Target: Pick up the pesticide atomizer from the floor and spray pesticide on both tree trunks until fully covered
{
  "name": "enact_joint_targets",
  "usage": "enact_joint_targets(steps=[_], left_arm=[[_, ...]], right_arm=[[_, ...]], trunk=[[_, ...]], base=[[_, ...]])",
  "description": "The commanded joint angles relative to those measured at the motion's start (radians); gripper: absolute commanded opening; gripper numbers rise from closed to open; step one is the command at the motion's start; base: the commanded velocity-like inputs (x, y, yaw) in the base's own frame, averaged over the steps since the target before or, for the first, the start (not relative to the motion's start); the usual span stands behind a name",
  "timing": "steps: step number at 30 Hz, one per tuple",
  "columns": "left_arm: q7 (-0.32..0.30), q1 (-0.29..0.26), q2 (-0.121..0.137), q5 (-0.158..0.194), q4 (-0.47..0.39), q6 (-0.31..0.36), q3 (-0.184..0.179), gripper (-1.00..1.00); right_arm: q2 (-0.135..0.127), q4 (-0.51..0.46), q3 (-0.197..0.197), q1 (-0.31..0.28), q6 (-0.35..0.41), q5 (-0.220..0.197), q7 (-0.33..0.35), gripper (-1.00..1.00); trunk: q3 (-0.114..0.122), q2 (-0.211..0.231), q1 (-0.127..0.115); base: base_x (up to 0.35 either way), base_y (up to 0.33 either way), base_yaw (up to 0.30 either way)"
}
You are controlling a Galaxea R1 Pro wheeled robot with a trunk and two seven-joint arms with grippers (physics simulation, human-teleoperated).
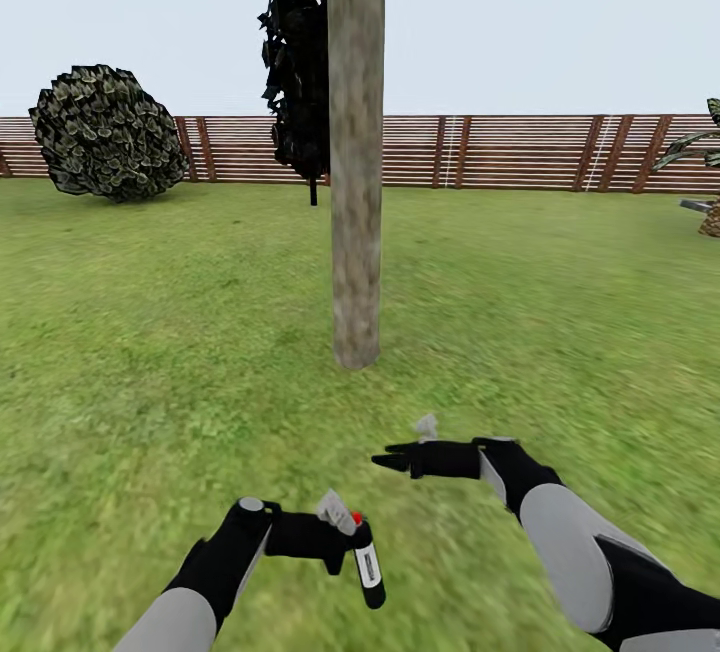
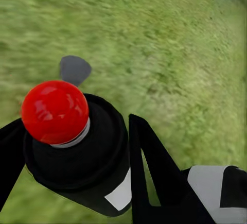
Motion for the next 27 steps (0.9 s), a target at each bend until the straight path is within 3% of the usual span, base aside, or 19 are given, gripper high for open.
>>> enact_joint_targets(steps=[1,10,12,15,19,27], left_arm=[[-0.007,0.000,-0.005,-0.006,-0.002,0.011,0.004,-1.00],[-0.008,0.000,-0.023,-0.010,-0.003,0.011,0.002,-1.00],[-0.008,0.000,-0.024,-0.010,-0.004,0.010,0.002,-1.00],[-0.008,0.000,-0.024,-0.010,-0.005,0.010,0.002,-1.00],[-0.008,0.000,-0.024,-0.009,-0.006,0.009,0.002,-1.00],[-0.006,0.000,-0.024,-0.008,-0.024,0.007,0.004,-1.00]], right_arm=[[0.012,-0.002,-0.008,-0.001,0.011,0.008,0.007,-1.00],[0.032,0.001,-0.007,0.000,0.014,0.010,0.012,-1.00],[0.033,0.004,0.011,0.001,0.014,0.011,0.012,-1.00],[0.033,0.007,0.079,0.001,0.015,0.012,0.010,-1.00],[0.033,0.008,0.128,0.001,0.016,0.012,0.008,-1.00],[0.033,0.009,0.150,0.002,0.016,0.012,0.005,-1.00]], trunk=[[-0.001,0.000,0.000],[-0.001,0.000,0.000],[-0.001,0.000,0.000],[-0.001,0.000,0.000],[-0.001,0.000,0.000],[-0.001,0.000,0.000]], base=[[0.000,0.000,0.000],[0.000,0.000,0.000],[0.000,0.000,0.000],[0.000,0.000,0.000],[0.000,0.000,0.000],[0.000,0.000,0.000]])
